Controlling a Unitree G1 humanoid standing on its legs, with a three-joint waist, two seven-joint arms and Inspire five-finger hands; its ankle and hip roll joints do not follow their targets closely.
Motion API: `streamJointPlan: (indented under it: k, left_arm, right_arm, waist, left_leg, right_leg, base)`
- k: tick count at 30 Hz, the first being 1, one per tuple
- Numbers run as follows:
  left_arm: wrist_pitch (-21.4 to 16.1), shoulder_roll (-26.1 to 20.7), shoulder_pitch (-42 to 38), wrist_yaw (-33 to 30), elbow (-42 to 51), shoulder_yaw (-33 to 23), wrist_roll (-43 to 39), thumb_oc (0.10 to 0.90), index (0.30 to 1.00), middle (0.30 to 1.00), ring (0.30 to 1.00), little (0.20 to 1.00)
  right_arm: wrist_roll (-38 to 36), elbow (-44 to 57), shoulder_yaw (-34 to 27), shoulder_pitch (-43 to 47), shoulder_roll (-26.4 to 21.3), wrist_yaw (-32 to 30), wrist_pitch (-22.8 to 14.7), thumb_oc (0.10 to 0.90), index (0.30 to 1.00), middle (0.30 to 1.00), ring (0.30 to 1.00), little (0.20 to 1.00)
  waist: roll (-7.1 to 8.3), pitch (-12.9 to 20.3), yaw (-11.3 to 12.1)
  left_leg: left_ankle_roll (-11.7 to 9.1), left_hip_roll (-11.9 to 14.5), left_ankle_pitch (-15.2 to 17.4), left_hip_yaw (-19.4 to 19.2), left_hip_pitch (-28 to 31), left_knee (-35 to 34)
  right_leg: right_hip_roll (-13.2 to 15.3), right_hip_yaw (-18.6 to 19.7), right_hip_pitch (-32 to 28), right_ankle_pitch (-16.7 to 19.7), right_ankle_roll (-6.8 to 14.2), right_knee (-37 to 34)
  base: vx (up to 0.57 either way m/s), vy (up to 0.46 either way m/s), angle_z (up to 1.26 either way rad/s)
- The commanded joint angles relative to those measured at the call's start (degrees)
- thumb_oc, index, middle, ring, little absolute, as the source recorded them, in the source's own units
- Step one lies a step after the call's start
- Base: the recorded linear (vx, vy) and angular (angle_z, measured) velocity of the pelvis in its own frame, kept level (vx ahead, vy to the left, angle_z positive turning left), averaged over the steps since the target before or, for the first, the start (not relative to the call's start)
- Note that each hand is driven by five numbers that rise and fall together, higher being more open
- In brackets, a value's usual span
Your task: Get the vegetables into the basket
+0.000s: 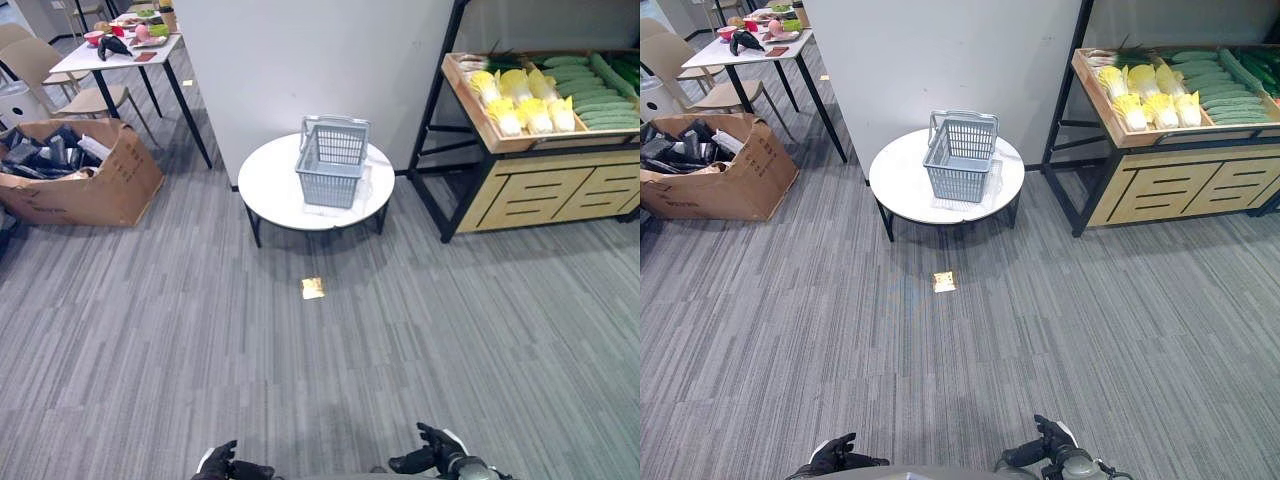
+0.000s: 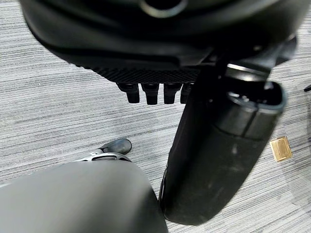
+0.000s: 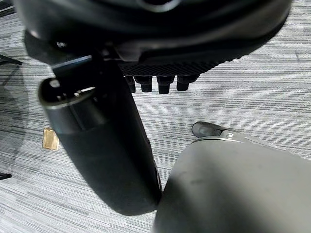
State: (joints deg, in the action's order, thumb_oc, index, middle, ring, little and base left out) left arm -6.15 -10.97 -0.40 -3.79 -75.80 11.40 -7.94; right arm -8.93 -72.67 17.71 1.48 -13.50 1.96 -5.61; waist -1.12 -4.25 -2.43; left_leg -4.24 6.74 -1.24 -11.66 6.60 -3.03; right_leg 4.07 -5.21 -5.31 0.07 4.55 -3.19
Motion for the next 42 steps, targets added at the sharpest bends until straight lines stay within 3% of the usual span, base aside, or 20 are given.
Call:
streamJointPlan:
  k: [1,25,27,31,33,34,36,37,38,40,41,42]
  left_arm:
    - [-0.54,1.17,-1.59,0.09,-2.65,0.17,-0.10,0.900,1.000,1.000,1.000,1.000]
    - [-0.36,-0.79,-3.66,0.13,-1.20,1.66,2.03,0.900,1.000,1.000,1.000,1.000]
    - [-0.44,-1.25,-4.54,-0.20,-0.82,1.90,1.93,0.900,1.000,1.000,1.000,1.000]
    - [-0.79,-2.72,-7.27,-1.49,0.49,2.37,1.55,0.900,1.000,1.000,1.000,1.000]
    - [-1.05,-2.82,-7.59,-1.61,1.02,2.71,1.67,0.900,1.000,1.000,1.000,1.000]
    - [-1.12,-2.90,-8.46,-1.56,2.21,2.70,0.17,0.900,1.000,1.000,1.000,1.000]
    - [-1.21,-2.80,-8.64,-1.68,2.27,2.81,-0.22,0.900,1.000,1.000,1.000,1.000]
    - [-1.21,-2.80,-8.64,-1.68,2.27,2.81,-0.22,0.900,1.000,1.000,1.000,1.000]
    - [-1.30,-2.58,-8.67,-1.50,2.18,3.16,-0.40,0.900,1.000,1.000,1.000,1.000]
    - [-1.36,-2.31,-8.44,-1.54,2.03,3.42,-0.21,0.900,1.000,1.000,1.000,1.000]
    - [-1.48,-1.89,-7.98,-1.76,1.78,3.83,0.19,0.900,1.000,1.000,1.000,1.000]
    - [-1.48,-1.89,-7.97,-1.77,1.78,3.84,0.19,0.900,1.000,1.000,1.000,1.000]
  right_arm:
    - [0.74,-2.80,1.54,0.55,0.97,-0.46,-0.11,0.900,1.000,1.000,1.000,1.000]
    - [-2.74,-0.83,-0.60,2.06,-1.67,-0.57,-0.36,0.900,1.000,1.000,1.000,1.000]
    - [-2.53,-0.57,-0.53,2.69,-2.36,-0.73,-0.36,0.900,1.000,1.000,1.000,1.000]
    - [-2.66,-0.27,-0.80,4.28,-3.99,-1.51,-0.67,0.900,1.000,1.000,1.000,1.000]
    - [-2.75,-0.58,-0.83,4.39,-4.41,-1.66,-0.74,0.900,1.000,1.000,1.000,1.000]
    - [-2.77,-0.44,-1.23,4.03,-5.20,-1.70,-0.86,0.900,1.000,1.000,1.000,1.000]
    - [-2.94,-0.42,-1.32,4.19,-5.44,-1.85,-0.92,0.900,1.000,1.000,1.000,1.000]
    - [-2.94,-0.42,-1.32,4.19,-5.44,-1.85,-0.92,0.900,1.000,1.000,1.000,1.000]
    - [-2.95,-0.43,-1.56,4.39,-5.96,-2.16,-1.01,0.900,1.000,1.000,1.000,1.000]
    - [-2.82,-0.49,-1.63,4.27,-6.05,-2.26,-1.00,0.900,1.000,1.000,1.000,1.000]
    - [-2.29,-0.72,-1.79,4.04,-6.22,-2.47,-0.96,0.900,1.000,1.000,1.000,1.000]
    - [-2.28,-0.72,-1.79,4.02,-6.22,-2.47,-0.96,0.900,1.000,1.000,1.000,1.000]
  waist:
    - [3.11,-0.97,-0.26]
    - [3.12,-2.06,-1.32]
    - [2.99,-3.02,-1.39]
    - [1.91,-5.28,-1.80]
    - [1.83,-5.90,-1.70]
    - [2.12,-7.23,-1.31]
    - [2.08,-7.63,-1.04]
    - [2.08,-7.63,-1.04]
    - [2.21,-8.09,-0.67]
    - [2.49,-7.84,-0.66]
    - [1.97,-7.24,-0.42]
    - [2.02,-7.29,-0.39]
  left_leg:
    - [-2.63,0.55,-0.17,0.64,1.28,-1.97]
    - [-3.27,2.23,-0.85,-0.58,1.89,-1.97]
    - [-3.33,2.57,-1.37,-0.19,0.97,-1.97]
    - [-3.42,3.87,-3.29,0.53,-1.60,-1.81]
    - [-3.75,4.46,-3.57,1.11,-3.60,2.68]
    - [-4.09,4.02,-5.28,4.25,-7.86,10.96]
    - [-4.15,2.81,-5.83,6.53,-8.98,12.69]
    - [-4.15,2.81,-5.83,6.53,-8.98,12.69]
    - [-3.46,1.16,-5.94,8.91,-12.27,11.60]
    - [-2.91,1.75,-5.27,8.25,-13.80,8.98]
    - [-3.47,3.60,-8.53,6.97,-15.95,4.71]
    - [-3.47,3.56,-8.57,6.92,-15.80,4.60]
  right_leg:
    - [4.32,-0.91,-0.22,5.86,4.12,-1.81]
    - [2.22,0.59,0.07,5.21,2.97,-1.81]
    - [1.97,0.43,1.07,5.07,2.59,-0.91]
    - [0.49,1.12,7.93,1.66,1.22,7.84]
    - [-0.25,1.43,7.97,0.96,0.12,7.96]
    - [-0.14,0.60,6.61,0.86,-1.00,7.16]
    - [-0.17,0.61,6.32,0.66,-1.13,7.19]
    - [-0.17,0.61,6.32,0.66,-1.13,7.19]
    - [0.21,0.75,5.39,0.45,-1.00,6.57]
    - [0.71,0.96,4.45,0.31,-0.60,5.90]
    - [0.77,1.14,3.25,-0.21,-0.10,5.24]
    - [0.82,1.17,3.16,-0.24,-0.08,5.24]
  base:
    - [0.00,0.000,0.00]
    - [0.01,-0.024,-0.05]
    - [-0.02,-0.069,0.00]
    - [0.00,-0.094,0.00]
    - [0.11,-0.240,0.06]
    - [0.12,-0.239,0.14]
    - [0.07,-0.111,0.29]
    - [0.09,-0.026,0.15]
    - [0.16,0.022,0.06]
    - [0.20,0.073,0.09]
    - [0.14,0.095,-0.02]
    - [0.14,0.094,-0.05]
